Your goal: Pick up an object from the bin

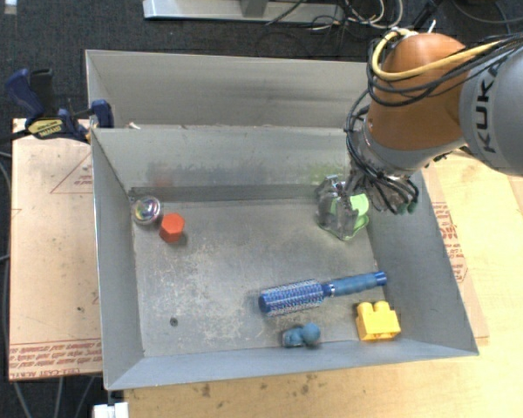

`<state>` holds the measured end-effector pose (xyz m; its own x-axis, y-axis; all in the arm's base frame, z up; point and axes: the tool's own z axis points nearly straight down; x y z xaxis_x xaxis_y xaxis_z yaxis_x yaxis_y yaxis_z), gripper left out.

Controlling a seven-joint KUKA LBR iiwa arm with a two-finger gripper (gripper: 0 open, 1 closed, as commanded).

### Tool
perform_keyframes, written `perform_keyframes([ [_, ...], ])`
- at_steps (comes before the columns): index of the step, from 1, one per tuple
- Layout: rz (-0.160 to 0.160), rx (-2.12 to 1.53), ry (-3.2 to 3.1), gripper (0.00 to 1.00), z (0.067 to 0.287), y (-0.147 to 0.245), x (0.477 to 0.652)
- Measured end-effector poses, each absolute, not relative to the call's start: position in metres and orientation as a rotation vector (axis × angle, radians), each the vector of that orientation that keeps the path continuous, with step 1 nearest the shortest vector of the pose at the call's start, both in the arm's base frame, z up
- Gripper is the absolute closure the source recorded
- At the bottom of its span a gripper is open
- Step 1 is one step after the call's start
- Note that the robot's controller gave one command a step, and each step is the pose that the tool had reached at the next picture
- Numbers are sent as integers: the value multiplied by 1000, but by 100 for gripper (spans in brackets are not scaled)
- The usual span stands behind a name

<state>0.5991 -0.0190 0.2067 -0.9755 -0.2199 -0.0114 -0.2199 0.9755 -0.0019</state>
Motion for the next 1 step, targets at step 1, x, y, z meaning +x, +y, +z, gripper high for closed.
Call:
perform_keyframes([
  [1,1,-347,3119,0,202,-19,598],
])
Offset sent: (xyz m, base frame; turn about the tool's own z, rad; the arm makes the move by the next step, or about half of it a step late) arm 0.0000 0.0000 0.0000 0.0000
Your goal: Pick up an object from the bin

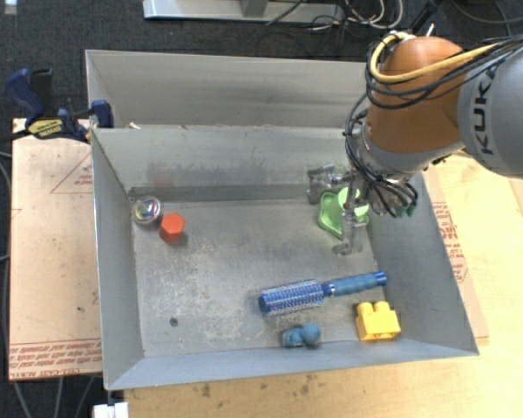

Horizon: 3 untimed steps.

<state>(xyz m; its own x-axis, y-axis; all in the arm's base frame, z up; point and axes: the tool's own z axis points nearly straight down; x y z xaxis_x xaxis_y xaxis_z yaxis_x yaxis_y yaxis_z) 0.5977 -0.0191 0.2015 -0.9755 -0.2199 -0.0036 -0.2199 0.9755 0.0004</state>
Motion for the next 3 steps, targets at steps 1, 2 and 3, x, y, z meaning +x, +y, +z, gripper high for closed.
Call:
perform_keyframes([
  [1,2,-442,3116,0,67,-40,570],
  [2,-2,-441,3099,100,74,-40,575],
  [3,-1,-376,3108,100,234,-15,536],
])
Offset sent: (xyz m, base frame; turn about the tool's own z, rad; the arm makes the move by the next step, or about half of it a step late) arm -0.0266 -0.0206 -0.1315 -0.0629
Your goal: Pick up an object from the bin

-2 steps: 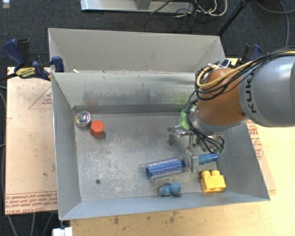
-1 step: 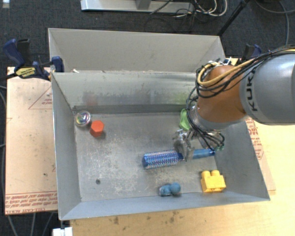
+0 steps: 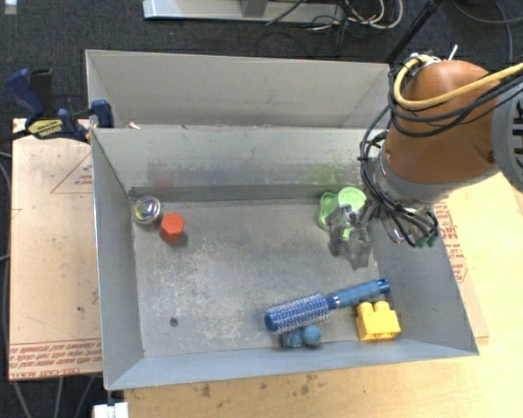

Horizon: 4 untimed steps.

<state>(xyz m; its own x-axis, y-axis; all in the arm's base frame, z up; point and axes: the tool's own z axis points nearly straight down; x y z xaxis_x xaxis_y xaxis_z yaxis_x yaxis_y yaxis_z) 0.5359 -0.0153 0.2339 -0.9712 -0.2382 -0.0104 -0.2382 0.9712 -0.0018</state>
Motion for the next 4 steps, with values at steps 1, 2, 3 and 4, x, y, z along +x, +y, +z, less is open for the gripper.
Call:
perform_keyframes([
  [1,1,-376,3116,0,229,-16,535],
  [2,4,-415,3125,0,141,-50,475],
  [3,6,-475,3108,0,65,-22,500],
  [4,3,-471,3107,100,69,-24,501],
])
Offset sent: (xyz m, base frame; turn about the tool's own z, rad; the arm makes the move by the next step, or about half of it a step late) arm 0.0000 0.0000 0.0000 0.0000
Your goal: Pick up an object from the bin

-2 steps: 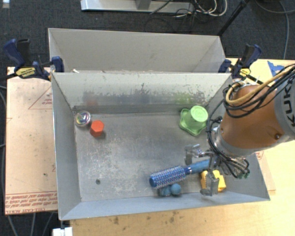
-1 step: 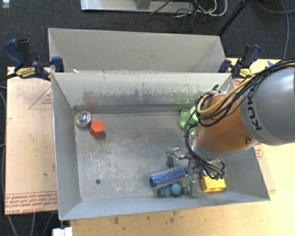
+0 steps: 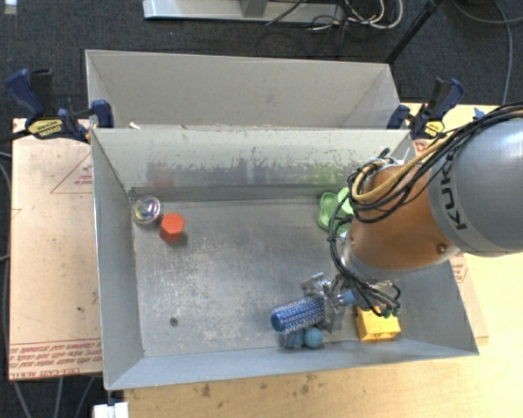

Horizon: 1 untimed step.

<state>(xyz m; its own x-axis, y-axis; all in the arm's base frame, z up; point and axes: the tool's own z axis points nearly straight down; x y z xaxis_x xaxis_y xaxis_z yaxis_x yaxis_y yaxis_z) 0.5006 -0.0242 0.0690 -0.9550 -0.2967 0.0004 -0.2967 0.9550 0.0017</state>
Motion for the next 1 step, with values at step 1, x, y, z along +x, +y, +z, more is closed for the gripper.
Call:
perform_keyframes([
  [1,2,486,-3114,100,255,-14,512],
])
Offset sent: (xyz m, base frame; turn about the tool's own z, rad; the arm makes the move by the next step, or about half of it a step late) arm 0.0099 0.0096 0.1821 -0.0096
